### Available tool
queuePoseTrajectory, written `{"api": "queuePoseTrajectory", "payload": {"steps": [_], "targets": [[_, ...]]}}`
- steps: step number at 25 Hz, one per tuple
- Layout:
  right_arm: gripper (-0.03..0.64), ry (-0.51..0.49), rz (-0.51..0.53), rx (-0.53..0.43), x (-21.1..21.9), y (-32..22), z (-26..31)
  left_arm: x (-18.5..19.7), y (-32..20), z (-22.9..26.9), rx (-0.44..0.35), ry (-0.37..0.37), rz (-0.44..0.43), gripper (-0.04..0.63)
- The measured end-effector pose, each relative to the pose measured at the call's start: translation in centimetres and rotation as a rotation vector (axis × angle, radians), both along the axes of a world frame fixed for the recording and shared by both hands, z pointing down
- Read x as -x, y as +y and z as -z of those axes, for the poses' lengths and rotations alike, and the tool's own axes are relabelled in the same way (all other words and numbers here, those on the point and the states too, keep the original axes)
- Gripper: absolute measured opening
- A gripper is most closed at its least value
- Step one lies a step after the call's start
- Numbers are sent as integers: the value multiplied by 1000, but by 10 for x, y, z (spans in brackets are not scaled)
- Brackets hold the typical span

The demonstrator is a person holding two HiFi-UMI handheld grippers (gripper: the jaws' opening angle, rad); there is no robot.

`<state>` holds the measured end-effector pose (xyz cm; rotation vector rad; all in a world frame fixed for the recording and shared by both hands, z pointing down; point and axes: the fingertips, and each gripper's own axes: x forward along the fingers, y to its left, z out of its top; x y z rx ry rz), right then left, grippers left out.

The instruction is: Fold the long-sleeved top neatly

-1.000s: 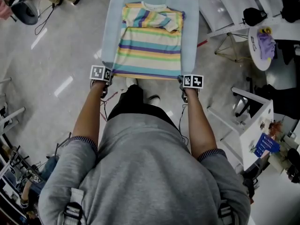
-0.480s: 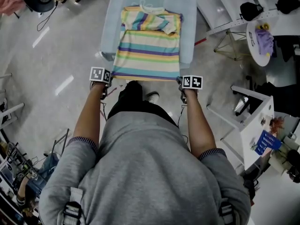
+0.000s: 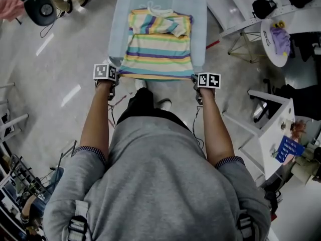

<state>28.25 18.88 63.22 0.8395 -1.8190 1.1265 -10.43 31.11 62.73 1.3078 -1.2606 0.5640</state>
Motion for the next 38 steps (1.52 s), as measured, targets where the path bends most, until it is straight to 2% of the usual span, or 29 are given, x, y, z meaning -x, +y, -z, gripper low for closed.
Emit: {"api": "queuePoseTrajectory", "payload": {"steps": [3, 17, 23, 30, 38], "targets": [[41, -4, -11, -4, 4, -13, 7, 6, -19, 10, -13, 7, 23, 35], [43, -58, -101, -27, 31, -108, 42, 42, -114, 35, -51, 53, 4, 35], [41, -50, -151, -29, 49, -140, 47, 62, -156, 39, -73, 101, 3, 35], [41, -51, -191, -61, 66, -184, 52, 82, -211, 47, -125, 52, -61, 35], [41, -51, -171, -65, 82, -240, 48, 95, -262, 44, -130, 24, -67, 35]]}}
